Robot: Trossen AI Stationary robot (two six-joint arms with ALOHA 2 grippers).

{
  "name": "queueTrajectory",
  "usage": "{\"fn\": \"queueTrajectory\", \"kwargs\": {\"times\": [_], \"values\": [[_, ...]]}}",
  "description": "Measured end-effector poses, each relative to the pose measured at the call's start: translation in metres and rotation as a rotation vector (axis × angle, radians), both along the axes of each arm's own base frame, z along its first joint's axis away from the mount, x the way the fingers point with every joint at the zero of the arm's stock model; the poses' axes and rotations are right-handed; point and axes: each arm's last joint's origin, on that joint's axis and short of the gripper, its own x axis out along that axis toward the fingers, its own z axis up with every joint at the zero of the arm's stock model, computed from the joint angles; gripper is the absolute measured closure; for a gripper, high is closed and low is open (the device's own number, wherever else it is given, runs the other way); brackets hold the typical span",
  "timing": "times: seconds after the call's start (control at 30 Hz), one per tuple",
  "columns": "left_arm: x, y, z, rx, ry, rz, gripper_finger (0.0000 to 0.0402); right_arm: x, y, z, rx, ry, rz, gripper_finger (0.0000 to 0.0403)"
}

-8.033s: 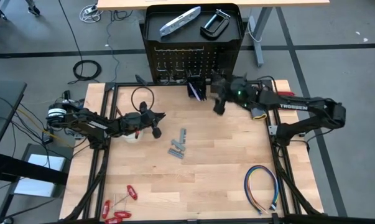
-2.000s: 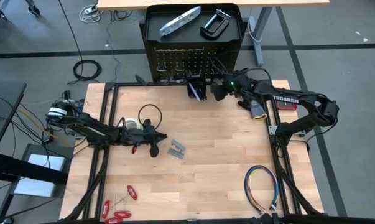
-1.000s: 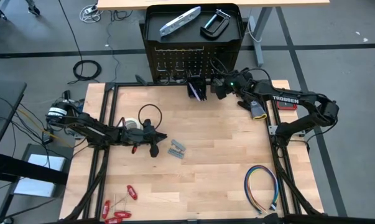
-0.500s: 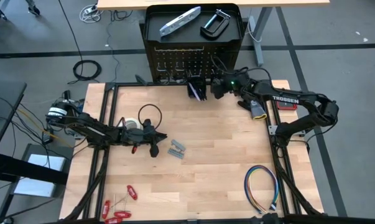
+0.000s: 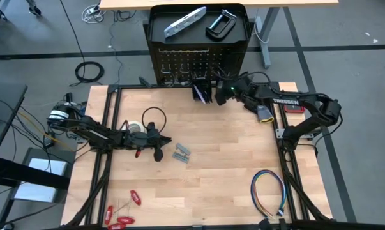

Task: Hang tools onto peg board
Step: Put the gray screwdriver bit set into the right black bin on the peg board

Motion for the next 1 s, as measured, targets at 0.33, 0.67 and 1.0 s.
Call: {"fn": "queueTrajectory", "kwargs": {"times": [0.33,0.67,1.0], "values": [[0.000,0.000,0.000,0.001,0.001,0.000,0.0367,0.000,0.010,0.014,-0.011,-0.068,0.055,0.0272],[0.000,0.000,0.000,0.000,-0.002,0.000,0.0367,0.027,0.082,0.018,-0.046,-0.044,0.417,0.0273],[0.000,0.000,0.001,-0.001,-0.007,-0.001,0.0367,0.029,0.195,-0.058,-0.097,-0.310,0.659,0.0262]]}}
